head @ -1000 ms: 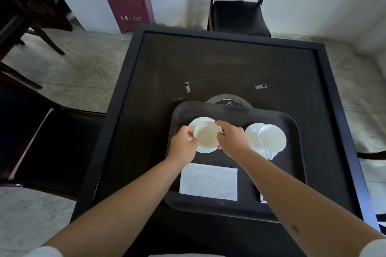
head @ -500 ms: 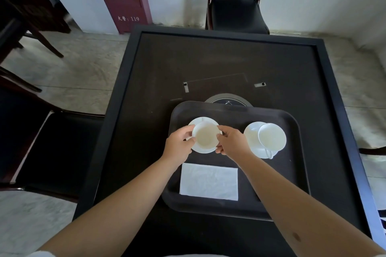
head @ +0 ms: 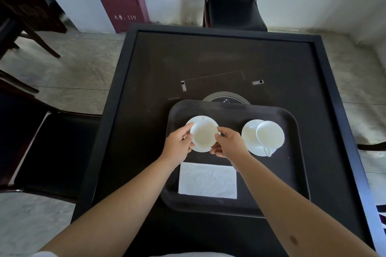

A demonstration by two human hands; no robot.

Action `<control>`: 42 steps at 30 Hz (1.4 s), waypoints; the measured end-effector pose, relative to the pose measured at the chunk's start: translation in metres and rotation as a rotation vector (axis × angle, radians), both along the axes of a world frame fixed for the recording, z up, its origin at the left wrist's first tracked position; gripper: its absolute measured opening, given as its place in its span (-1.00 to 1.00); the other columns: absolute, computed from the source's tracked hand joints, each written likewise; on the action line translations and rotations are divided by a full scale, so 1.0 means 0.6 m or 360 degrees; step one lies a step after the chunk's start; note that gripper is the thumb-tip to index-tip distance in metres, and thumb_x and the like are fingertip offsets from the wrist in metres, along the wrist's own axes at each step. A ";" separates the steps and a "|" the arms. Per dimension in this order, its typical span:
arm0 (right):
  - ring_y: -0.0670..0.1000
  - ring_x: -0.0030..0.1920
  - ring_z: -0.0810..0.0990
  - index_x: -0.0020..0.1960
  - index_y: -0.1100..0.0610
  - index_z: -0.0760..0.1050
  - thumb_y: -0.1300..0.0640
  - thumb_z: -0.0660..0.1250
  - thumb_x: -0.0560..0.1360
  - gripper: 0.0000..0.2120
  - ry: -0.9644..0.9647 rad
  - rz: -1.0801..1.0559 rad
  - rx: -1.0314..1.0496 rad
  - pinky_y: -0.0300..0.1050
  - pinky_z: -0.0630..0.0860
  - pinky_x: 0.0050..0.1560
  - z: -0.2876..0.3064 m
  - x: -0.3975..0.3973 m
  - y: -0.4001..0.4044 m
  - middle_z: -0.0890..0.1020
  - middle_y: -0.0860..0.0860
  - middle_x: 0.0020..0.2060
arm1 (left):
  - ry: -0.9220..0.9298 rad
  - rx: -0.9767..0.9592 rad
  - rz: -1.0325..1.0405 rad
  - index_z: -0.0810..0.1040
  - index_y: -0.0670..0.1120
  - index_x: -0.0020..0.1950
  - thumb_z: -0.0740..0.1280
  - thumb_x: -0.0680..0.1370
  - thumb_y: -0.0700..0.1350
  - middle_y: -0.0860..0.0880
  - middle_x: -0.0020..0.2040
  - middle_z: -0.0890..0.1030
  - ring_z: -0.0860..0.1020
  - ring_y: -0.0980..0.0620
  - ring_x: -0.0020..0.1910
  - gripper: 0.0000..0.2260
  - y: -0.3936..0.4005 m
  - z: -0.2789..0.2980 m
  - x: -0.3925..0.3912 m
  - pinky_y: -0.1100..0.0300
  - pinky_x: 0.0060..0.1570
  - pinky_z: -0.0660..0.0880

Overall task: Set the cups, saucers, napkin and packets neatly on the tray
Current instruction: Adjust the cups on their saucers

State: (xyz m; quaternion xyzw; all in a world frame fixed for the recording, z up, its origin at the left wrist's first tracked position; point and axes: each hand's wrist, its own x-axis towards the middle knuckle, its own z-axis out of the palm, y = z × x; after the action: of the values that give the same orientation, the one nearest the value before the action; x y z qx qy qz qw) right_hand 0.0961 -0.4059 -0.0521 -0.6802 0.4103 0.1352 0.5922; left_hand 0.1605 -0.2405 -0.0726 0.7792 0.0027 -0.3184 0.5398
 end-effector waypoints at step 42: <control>0.15 0.57 -0.16 0.56 -0.14 -0.19 -0.51 0.07 0.42 -0.12 0.0153 0.1231 -0.1626 0.23 0.02 0.48 0.093 -0.277 0.069 -0.19 -0.01 0.59 | -0.1279 0.1272 -0.1049 0.06 0.15 0.57 0.07 0.46 0.43 -0.04 0.63 0.02 0.02 -0.14 0.59 -0.26 0.106 0.105 -0.231 -0.17 0.47 0.10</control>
State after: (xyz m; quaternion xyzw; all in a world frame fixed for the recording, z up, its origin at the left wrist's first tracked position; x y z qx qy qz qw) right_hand -0.0702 -0.3643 0.0035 -0.9686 0.1742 0.1570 0.0829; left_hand 0.0217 -0.1768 -0.0095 0.9381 -0.3202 -0.1257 0.0418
